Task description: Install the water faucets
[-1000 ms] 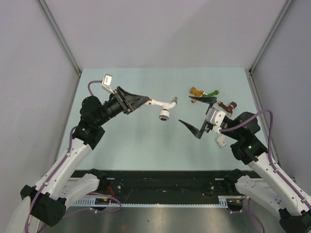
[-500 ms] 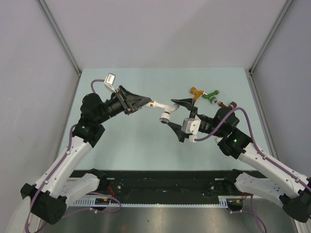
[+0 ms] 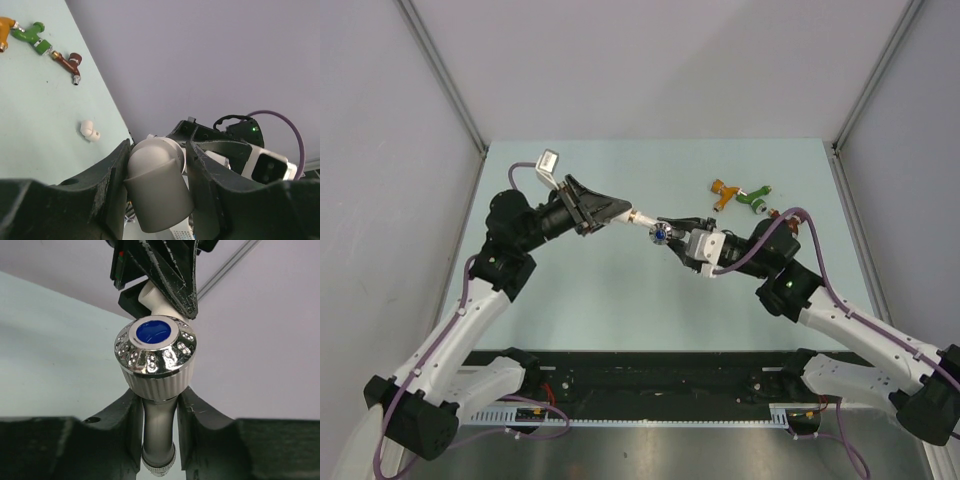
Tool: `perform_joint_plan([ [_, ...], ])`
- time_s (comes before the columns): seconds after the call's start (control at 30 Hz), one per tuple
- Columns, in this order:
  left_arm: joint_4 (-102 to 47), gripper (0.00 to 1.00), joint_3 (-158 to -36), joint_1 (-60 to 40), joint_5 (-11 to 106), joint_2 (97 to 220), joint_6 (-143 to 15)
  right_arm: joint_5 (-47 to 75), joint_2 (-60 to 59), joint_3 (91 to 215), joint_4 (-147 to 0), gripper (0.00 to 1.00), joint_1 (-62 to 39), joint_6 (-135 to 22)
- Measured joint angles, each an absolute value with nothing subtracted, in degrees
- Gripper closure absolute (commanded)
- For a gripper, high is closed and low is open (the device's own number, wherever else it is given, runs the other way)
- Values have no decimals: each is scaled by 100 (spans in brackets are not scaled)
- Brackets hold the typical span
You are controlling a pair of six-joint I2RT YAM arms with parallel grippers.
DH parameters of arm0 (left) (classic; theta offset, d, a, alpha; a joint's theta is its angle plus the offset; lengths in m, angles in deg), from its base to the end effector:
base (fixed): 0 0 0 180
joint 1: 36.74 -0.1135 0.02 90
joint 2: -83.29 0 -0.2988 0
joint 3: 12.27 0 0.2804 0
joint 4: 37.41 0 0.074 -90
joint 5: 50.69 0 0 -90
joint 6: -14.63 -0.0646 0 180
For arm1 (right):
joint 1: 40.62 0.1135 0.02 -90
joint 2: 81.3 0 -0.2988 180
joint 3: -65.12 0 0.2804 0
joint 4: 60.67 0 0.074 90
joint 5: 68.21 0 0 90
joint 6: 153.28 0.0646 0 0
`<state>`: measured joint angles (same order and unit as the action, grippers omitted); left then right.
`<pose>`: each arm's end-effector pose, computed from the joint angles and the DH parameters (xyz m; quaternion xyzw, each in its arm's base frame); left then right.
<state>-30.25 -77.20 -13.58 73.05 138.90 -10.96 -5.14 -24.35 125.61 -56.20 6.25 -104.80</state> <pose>0.2209 -0.1335 0.4103 -0.0382 0.6949 -0.6223 0.3584 0.1613 0.2150 0.3996 -0.5707 0.3349 0.1868 0.7261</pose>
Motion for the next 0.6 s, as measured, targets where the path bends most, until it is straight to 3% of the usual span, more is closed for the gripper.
perform_joint_plan([
  [0.03,-3064,100,-7724,-1365,7318,13890,-1105,-536,-2429,12561,-5552,90,597,-10300],
  [0.1,-3189,100,-7724,-1365,7351,13888,-1136,-654,-2400,12561,-5356,100,496,-9726],
  [0.6,-4793,100,-7414,-1310,7729,13390,-2561,-1544,-1858,12563,-3188,100,-372,-3077],
])
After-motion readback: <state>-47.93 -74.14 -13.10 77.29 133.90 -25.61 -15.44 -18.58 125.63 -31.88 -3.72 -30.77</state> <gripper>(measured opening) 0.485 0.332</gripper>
